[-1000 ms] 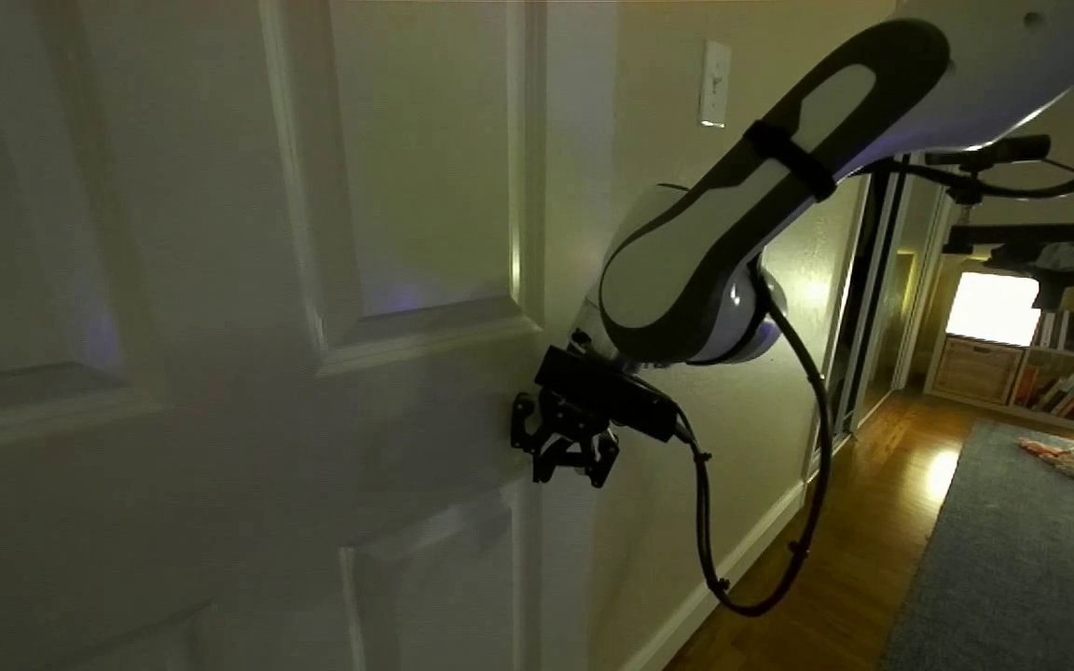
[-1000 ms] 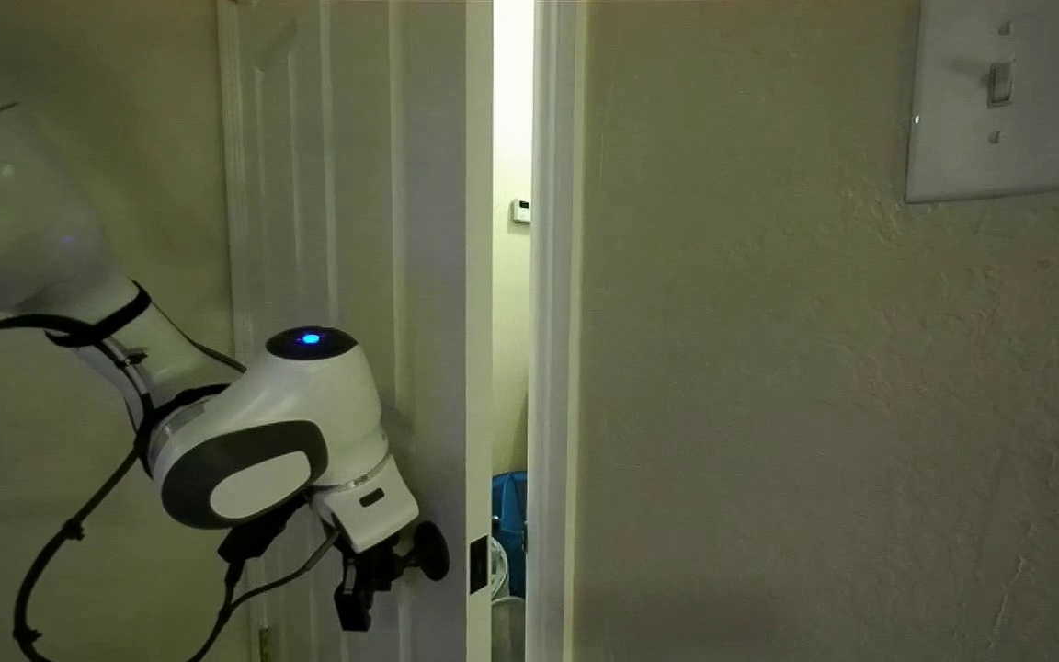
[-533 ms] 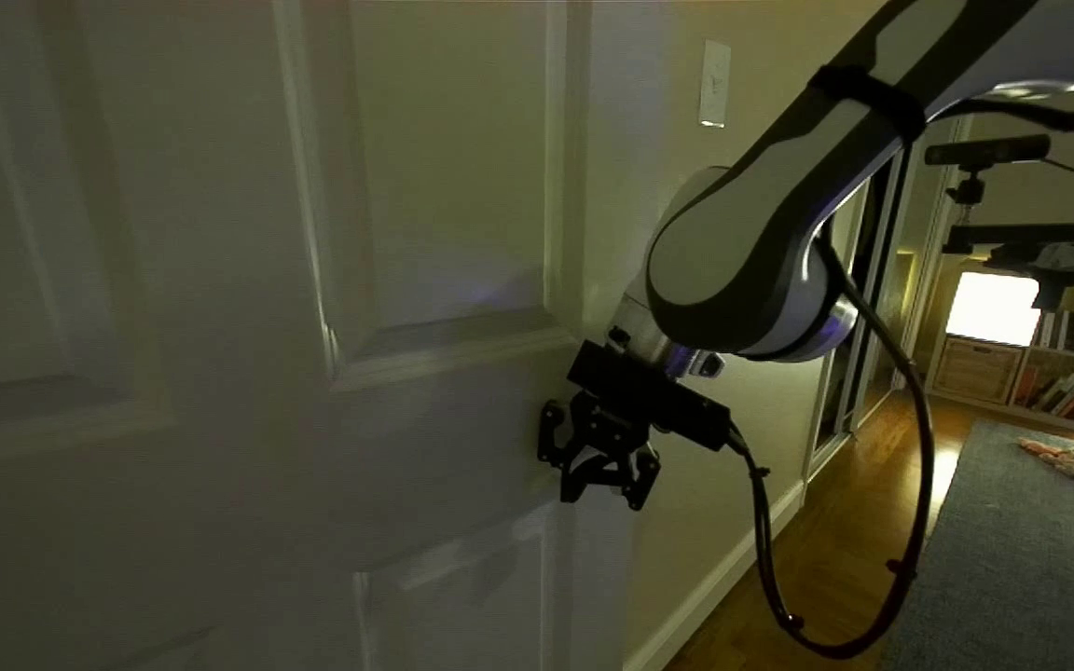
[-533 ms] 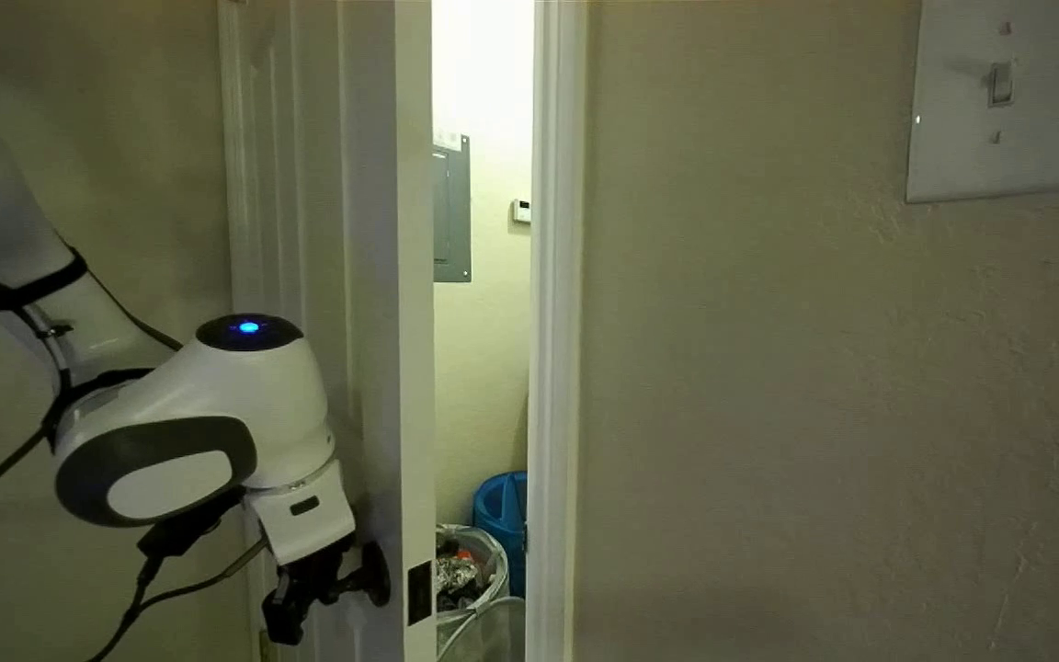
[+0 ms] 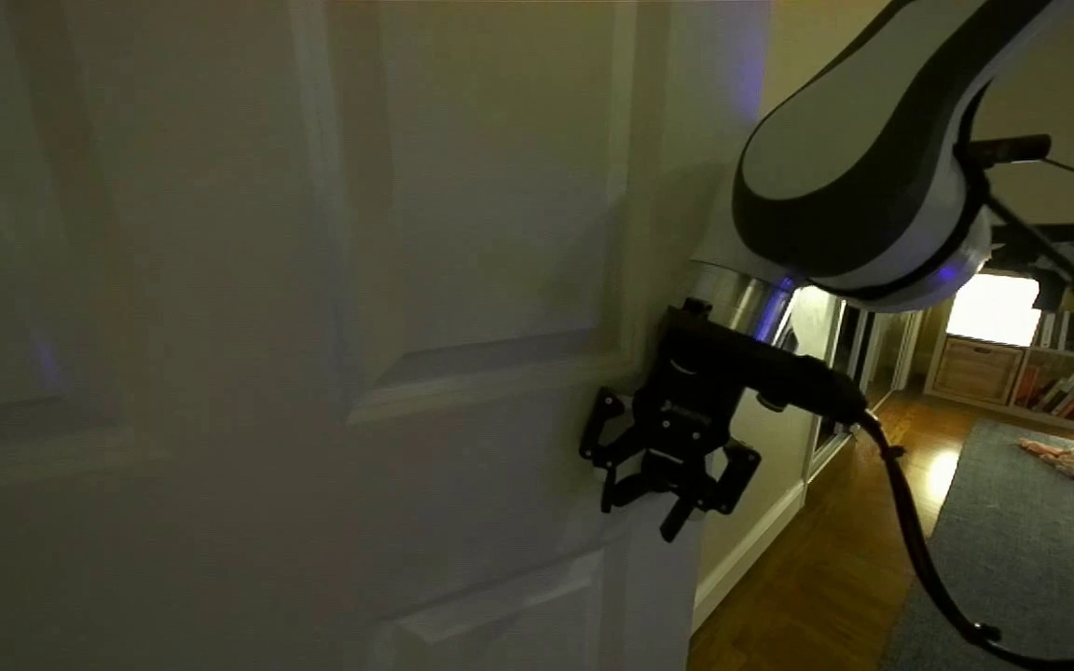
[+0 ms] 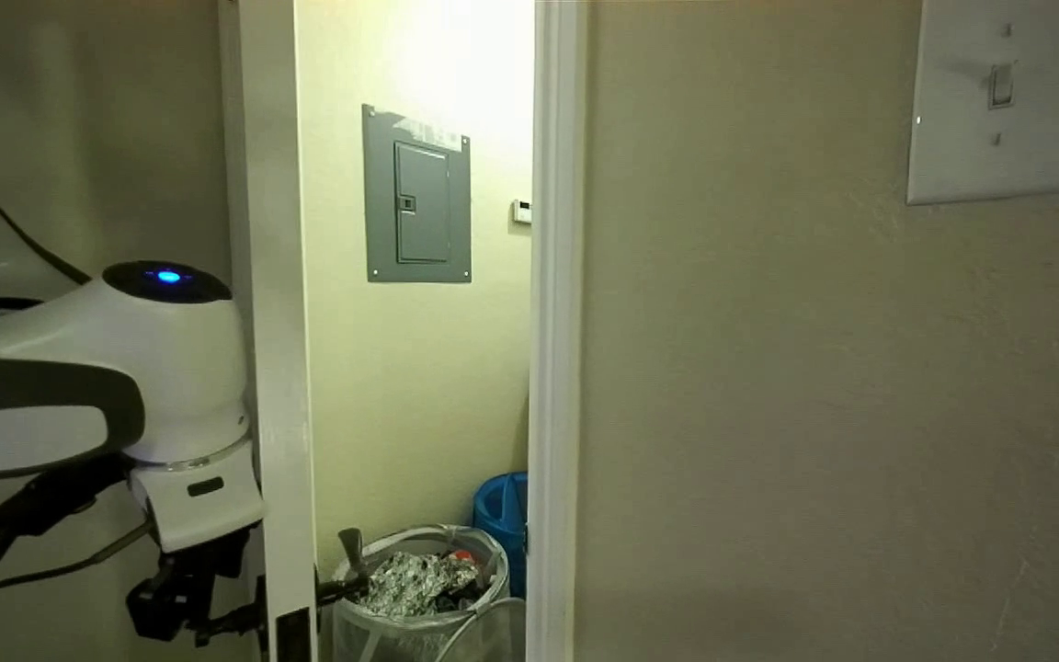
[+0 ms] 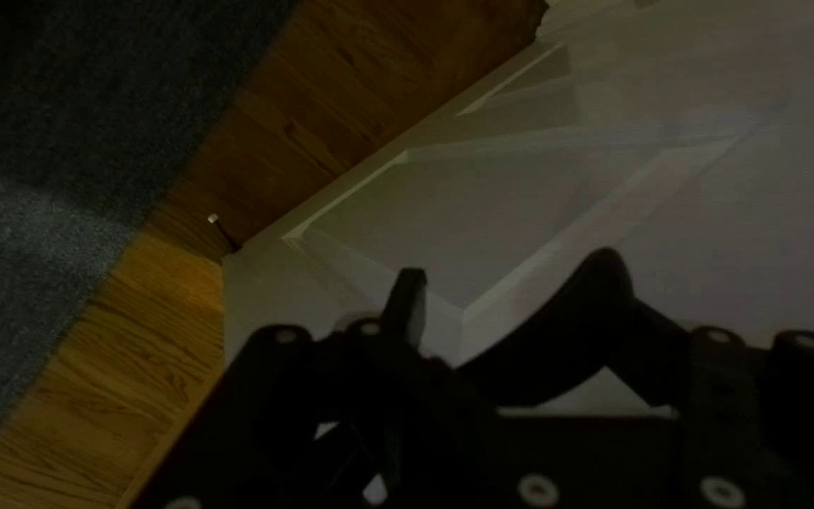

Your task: Open the door.

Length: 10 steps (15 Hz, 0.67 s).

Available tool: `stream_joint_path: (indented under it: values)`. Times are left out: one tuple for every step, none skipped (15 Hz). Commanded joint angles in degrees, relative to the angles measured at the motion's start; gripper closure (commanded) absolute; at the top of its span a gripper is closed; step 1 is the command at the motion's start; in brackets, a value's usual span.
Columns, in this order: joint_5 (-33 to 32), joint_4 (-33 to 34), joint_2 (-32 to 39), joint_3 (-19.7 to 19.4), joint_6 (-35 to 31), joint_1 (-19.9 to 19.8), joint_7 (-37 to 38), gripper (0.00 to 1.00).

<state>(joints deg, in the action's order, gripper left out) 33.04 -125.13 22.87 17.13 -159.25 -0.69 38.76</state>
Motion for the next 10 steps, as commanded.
stream_joint_path:
  values:
    - [2.15,-7.06,-12.73,-0.88,11.22,0.88,-4.92,0.09]
    - [2.25,-7.69,-13.99,-1.4,12.05,1.36,-4.7,0.04]
    - [1.62,-8.14,-15.26,-2.1,12.8,1.82,-4.51,0.0]
    - [1.02,-8.46,-16.23,-2.66,12.95,2.33,-4.79,0.0]
    - [0.49,-8.53,-16.95,-3.14,13.43,2.89,-5.43,0.0]
    - [-0.02,-7.98,-17.58,-3.52,15.23,3.46,-7.2,0.0]
    - [-0.49,-7.38,-18.46,-3.91,17.3,4.01,-9.3,0.0]
    - [-0.94,-6.97,-19.43,-4.17,18.57,4.56,-11.43,0.0]
    - [-1.27,-6.47,-20.14,-4.38,19.25,5.08,-13.81,0.0]
    - [-1.4,-6.35,-20.9,-4.56,19.96,5.46,-16.55,0.0]
